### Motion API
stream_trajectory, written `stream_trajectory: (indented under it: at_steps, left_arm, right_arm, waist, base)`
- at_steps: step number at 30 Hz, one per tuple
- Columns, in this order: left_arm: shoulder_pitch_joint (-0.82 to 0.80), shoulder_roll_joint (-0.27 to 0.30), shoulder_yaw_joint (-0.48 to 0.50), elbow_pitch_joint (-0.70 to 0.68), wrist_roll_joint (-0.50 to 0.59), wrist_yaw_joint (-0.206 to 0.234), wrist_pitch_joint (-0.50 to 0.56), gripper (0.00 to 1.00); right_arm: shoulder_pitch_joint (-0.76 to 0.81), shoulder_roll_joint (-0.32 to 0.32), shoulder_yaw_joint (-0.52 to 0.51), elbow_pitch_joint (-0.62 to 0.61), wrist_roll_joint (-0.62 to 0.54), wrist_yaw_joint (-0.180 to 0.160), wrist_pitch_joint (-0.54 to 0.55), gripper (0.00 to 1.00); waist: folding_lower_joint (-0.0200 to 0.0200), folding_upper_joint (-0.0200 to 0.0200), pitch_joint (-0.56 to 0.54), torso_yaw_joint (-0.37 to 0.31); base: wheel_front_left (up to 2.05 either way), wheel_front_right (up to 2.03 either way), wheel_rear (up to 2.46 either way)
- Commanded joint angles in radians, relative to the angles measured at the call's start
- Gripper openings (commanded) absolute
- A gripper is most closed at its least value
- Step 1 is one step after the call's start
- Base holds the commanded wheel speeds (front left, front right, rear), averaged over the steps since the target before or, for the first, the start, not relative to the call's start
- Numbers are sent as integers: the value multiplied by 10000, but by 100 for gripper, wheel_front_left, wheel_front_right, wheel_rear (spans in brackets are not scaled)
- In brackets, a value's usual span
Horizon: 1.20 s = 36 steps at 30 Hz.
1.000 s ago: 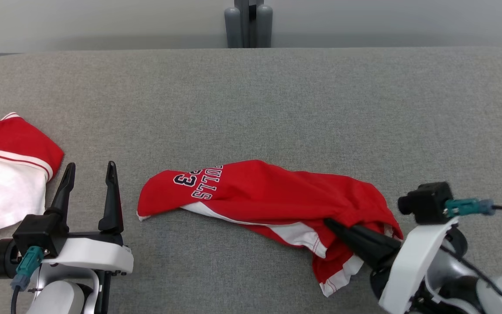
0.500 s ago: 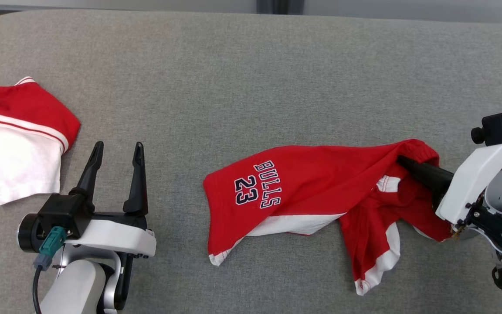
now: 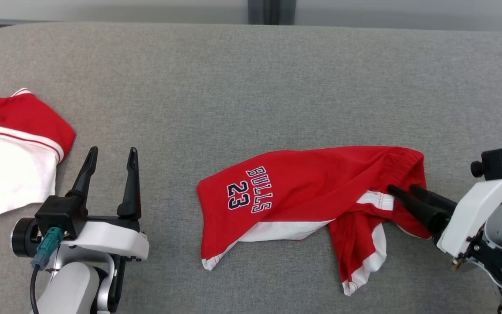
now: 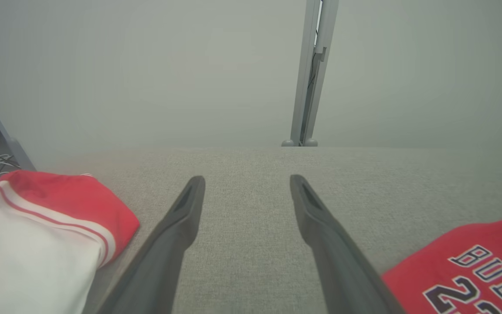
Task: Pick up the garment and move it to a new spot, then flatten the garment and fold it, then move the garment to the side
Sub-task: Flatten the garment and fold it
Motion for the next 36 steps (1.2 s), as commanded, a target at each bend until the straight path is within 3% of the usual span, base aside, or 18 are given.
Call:
stream_trajectory:
  at_steps: [1, 7, 13, 21, 29, 36]
  left_arm:
    - [150, 137, 73, -25, 53, 96, 86, 100]
    - [406, 392, 154, -210, 63, 250, 284, 100]
    - [871, 694, 423, -577, -89, 582, 485, 100]
    - [1337, 1003, 479, -1189, 3, 863, 814, 100]
    - [1959, 1035, 307, -1557, 30, 1119, 1055, 100]
    - [2386, 1036, 178, -1623, -18, 1222, 1160, 100]
  right_arm:
    - [558, -160, -32, -278, 210, 6, -205, 100]
    - [1504, -419, -192, -1038, 171, 6, -785, 100]
    - [1951, 303, -1275, -1927, -1014, 8, -3847, 100]
    - [1843, 1167, -1252, -2428, -3255, 6, -6198, 100]
    - [2630, 1703, -1112, -2560, -5430, 6, -7174, 100]
    - [3514, 1987, -1261, -2678, -6188, 6, -7169, 100]
  waist:
    - [0, 0, -353, -318]
    - [0, 0, -731, -662]
    - [0, 0, -1259, -901]
    - [0, 0, -1713, -835]
    - [0, 0, -1997, -740]
    - [0, 0, -2252, -788]
  base:
    - [0, 0, 0]
    - [0, 0, 0]
    - [0, 0, 0]
    - [0, 0, 0]
    - [0, 0, 0]
    - [0, 0, 0]
